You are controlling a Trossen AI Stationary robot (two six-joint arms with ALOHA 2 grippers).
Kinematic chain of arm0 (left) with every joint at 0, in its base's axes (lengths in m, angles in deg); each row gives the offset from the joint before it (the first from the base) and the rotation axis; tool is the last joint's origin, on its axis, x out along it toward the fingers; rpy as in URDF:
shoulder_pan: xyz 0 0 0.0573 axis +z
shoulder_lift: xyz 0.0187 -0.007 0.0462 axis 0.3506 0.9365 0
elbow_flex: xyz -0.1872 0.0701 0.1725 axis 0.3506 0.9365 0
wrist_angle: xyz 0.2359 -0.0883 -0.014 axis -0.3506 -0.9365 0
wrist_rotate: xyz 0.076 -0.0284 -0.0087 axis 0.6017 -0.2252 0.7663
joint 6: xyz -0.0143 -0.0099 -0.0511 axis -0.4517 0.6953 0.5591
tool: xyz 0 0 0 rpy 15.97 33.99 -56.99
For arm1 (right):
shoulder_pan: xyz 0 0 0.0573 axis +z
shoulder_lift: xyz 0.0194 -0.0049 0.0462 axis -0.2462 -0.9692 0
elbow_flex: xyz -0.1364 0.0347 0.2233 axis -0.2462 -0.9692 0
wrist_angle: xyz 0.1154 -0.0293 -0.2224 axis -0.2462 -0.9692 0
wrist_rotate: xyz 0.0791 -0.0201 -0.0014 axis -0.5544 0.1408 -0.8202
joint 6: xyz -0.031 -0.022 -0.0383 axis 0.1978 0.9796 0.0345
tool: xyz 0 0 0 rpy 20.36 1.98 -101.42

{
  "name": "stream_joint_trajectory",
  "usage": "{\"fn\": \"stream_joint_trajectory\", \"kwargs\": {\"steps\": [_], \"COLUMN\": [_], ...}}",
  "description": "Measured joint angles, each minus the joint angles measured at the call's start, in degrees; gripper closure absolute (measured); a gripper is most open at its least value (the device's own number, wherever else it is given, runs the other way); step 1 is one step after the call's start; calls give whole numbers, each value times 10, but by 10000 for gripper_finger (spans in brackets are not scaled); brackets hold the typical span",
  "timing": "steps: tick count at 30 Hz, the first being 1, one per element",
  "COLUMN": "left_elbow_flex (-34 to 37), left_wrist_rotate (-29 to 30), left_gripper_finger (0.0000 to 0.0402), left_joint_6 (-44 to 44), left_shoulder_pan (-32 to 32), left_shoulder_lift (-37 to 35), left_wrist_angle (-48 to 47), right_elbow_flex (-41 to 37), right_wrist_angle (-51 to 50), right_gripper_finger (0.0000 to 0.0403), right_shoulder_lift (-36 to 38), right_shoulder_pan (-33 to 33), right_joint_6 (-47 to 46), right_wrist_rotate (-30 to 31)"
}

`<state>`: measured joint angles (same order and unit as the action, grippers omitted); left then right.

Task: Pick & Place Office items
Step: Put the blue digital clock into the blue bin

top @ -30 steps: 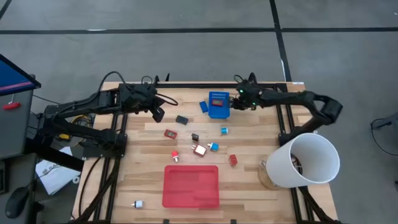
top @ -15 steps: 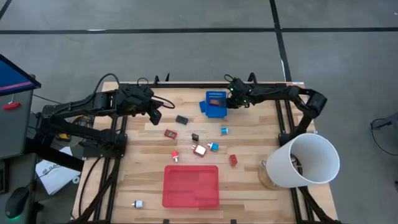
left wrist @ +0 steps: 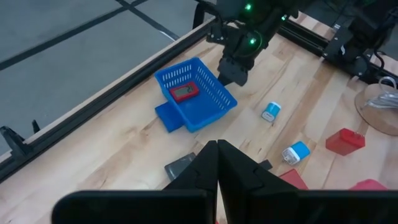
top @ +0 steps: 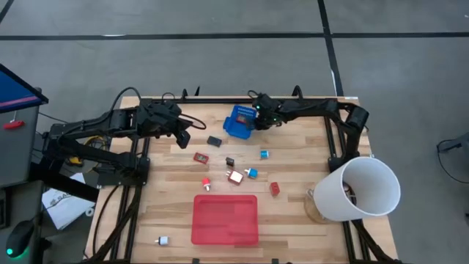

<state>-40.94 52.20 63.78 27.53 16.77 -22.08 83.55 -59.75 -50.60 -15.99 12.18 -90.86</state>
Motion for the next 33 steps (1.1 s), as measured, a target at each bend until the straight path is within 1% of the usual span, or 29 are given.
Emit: {"fn": "stream_joint_trajectory", "kwargs": {"steps": [4, 7, 9, 11, 14, 17, 19, 20, 22, 26, 30, 33], "left_elbow_flex": [0, 0, 0, 0, 0, 0, 0, 0, 0, 0, 0, 0], "left_wrist_rotate": [0, 0, 0, 0, 2, 4, 5, 4, 4, -1, -2, -2], "left_gripper_finger": [402, 402, 402, 401, 402, 402, 401, 402, 402, 401, 401, 401], "left_joint_6": [0, 0, 0, 0, 0, -1, -1, -1, -2, -6, -6, -6], "left_shoulder_pan": [0, 0, 0, 0, 0, 0, 0, 0, 0, -3, -8, -10], "left_shoulder_lift": [0, 0, 0, 0, 0, 0, 0, 0, 0, 0, 0, 0], "left_wrist_angle": [-2, -3, -3, -3, -3, -3, -2, -2, -1, -1, -2, -3], "right_elbow_flex": [0, 0, 0, 0, 1, 0, 5, 8, 28, 68, 90, 90], "right_wrist_angle": [-55, -77, -68, -34, -9, -5, 19, 14, 24, 8, -13, -25], "right_gripper_finger": [403, 403, 403, 403, 403, 403, 403, 403, 403, 403, 403, 403], "right_shoulder_lift": [30, 64, 90, 112, 128, 119, 101, 94, 66, 17, 2, 3], "right_shoulder_pan": [0, 1, 6, 16, 32, 45, 53, 54, 55, 54, 57, 57], "right_joint_6": [19, 28, 28, 27, 14, 5, 0, -3, -3, 5, 17, 24], "right_wrist_rotate": [36, 53, 56, 57, 55, 43, 42, 40, 34, 11, 11, 11]}}
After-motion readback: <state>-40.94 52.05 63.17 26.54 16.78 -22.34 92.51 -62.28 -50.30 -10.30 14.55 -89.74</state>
